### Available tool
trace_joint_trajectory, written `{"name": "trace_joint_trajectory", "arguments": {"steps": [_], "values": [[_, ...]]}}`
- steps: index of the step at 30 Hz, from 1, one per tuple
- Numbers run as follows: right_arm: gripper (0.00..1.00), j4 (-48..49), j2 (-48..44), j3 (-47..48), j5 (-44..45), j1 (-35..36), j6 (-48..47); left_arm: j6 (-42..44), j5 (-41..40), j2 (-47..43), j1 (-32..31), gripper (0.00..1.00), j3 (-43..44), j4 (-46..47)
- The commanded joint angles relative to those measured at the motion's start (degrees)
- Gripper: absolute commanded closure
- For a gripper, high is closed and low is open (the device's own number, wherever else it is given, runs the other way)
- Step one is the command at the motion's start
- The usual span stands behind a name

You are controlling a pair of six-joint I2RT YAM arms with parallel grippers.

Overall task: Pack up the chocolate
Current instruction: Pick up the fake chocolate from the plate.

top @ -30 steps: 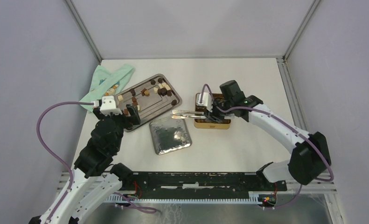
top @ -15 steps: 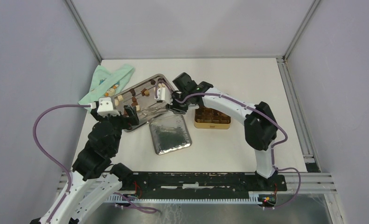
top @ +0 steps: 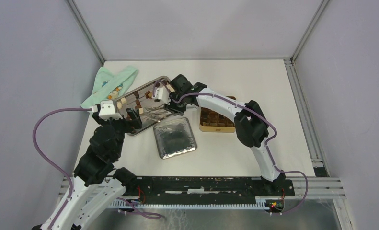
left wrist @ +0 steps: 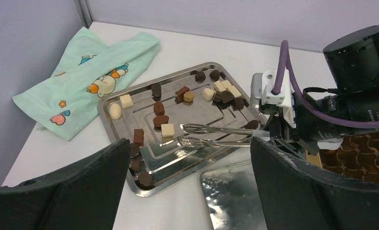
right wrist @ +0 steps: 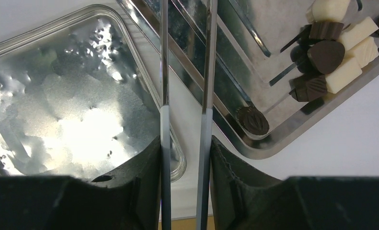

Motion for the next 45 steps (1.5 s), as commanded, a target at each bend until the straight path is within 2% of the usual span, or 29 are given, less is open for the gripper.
{"name": "trace_joint_trajectory", "arguments": {"steps": [1,36,40,45], "values": [[0.59,2.4,0.5,3.8,0.1,0.5,2.0,1.8,0.6,-0.4,0.5,0.01,0.2,2.3],[0.53,4.9,9.0,12.2,0.9,1.5,5.5,1.8,0.5,-0.4,0.9,0.01,0.1,2.3],[0.59,4.5,8.6,12.1,0.8,1.6,5.3,1.8,0.5,-0.3,0.9,0.01,0.1,2.3],[0.77,5.0,5.1,9.1,1.6,1.5,4.3,1.8,0.7,-0.3,1.0,0.01,0.1,2.3]]}}
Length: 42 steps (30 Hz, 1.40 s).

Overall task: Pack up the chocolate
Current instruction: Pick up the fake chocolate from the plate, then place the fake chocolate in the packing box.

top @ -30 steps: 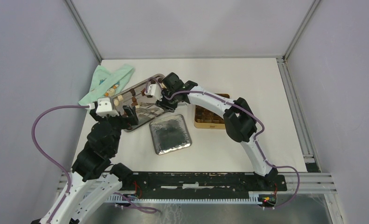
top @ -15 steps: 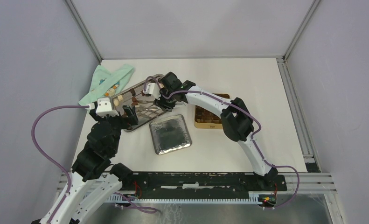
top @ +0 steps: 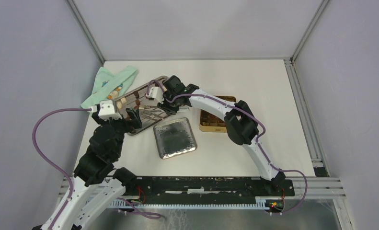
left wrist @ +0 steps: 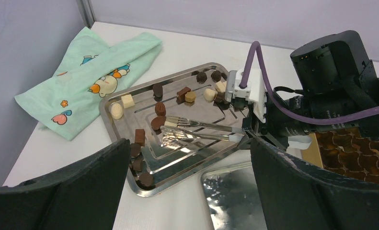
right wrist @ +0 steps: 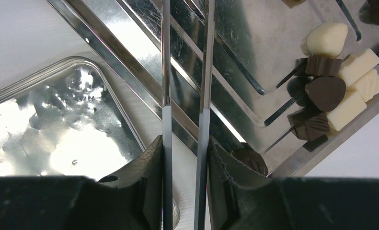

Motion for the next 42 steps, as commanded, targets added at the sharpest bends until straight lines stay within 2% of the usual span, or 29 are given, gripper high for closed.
{"name": "trace_joint_trajectory", "arguments": {"steps": [1,11,20,24,33,38,42], "values": [[0.80,2.4,-5.2,-0.7,1.0,0.4,-0.3,1.8,0.7,-0.3,0.5,0.01,0.1,2.3],[0.97,3.4,-20.3,-13.4,-4.4,-0.5,-2.2,1.8,0.7,-0.3,0.5,0.01,0.0,2.3],[1.00,5.1,-43.7,-38.5,-13.2,-5.7,-10.7,1.9,1.1,0.1,0.4,0.01,-0.1,2.3],[1.00,5.3,-53.6,-47.6,-16.8,-11.1,-13.1,1.9,1.3,0.3,0.5,0.01,-0.1,2.3],[0.97,5.8,-71.2,-64.2,-27.3,-30.2,-15.0,1.9,0.9,1.1,0.4,0.01,-0.2,2.2],[0.96,6.5,-77.4,-69.7,-32.2,-40.5,-13.2,1.9,1.1,2.0,0.5,0.01,-0.2,2.1],[0.96,5.2,-79.7,-74.0,-31.9,-43.4,-12.9,2.0,0.8,2.6,0.5,0.01,-0.1,2.0]]}}
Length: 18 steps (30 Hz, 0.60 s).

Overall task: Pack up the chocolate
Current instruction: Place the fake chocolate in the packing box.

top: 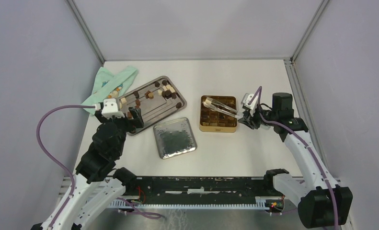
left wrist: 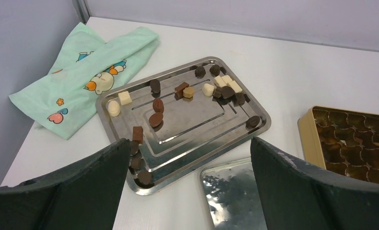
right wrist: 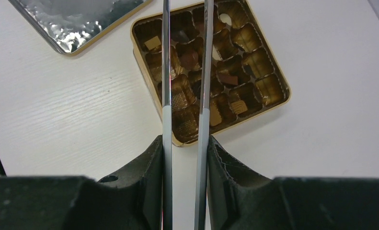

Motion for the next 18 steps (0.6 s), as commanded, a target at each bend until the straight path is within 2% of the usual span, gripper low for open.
{"name": "trace_joint_trajectory", "arguments": {"steps": [1,6,18], "values": [[0.96,1.0,-2.5,-3.6,-4.5,-2.0,0.1,2.0,-0.3,1.1,0.3,0.01,-0.1,1.8],[0.95,3.3,-6.0,-7.7,-0.6,-2.6,1.2,2.0,-0.3,1.6,0.2,0.01,-0.1,1.7],[0.93,3.4,-4.6,-7.7,2.1,-2.6,1.4,2.1,1.1,2.2,0.4,0.01,0.0,1.8]]}}
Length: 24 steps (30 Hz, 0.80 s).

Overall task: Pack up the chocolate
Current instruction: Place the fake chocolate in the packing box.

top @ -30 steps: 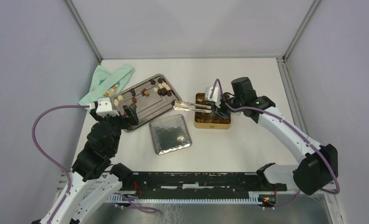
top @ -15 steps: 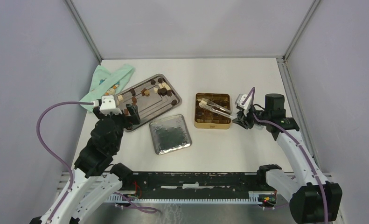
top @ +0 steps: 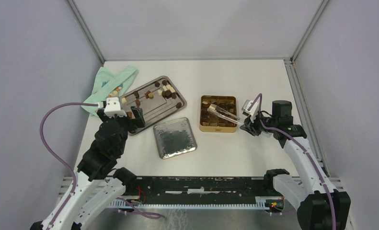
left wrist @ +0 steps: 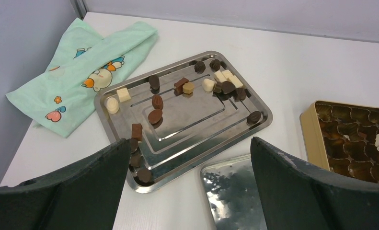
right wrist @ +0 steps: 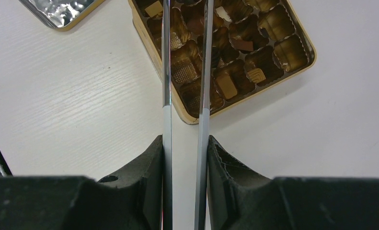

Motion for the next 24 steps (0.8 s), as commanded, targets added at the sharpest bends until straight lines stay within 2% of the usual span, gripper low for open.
{"name": "trace_joint_trajectory", "arguments": {"steps": [1,24], "values": [[0.92,3.0,-0.2,0.5,0.3,-0.2,0.5,2.1,0.7,0.5,0.3,0.01,0.0,1.8],[0.90,2.4,1.2,0.5,0.0,-0.2,0.2,2.2,1.5,1.0,0.4,0.01,0.0,1.8]]}}
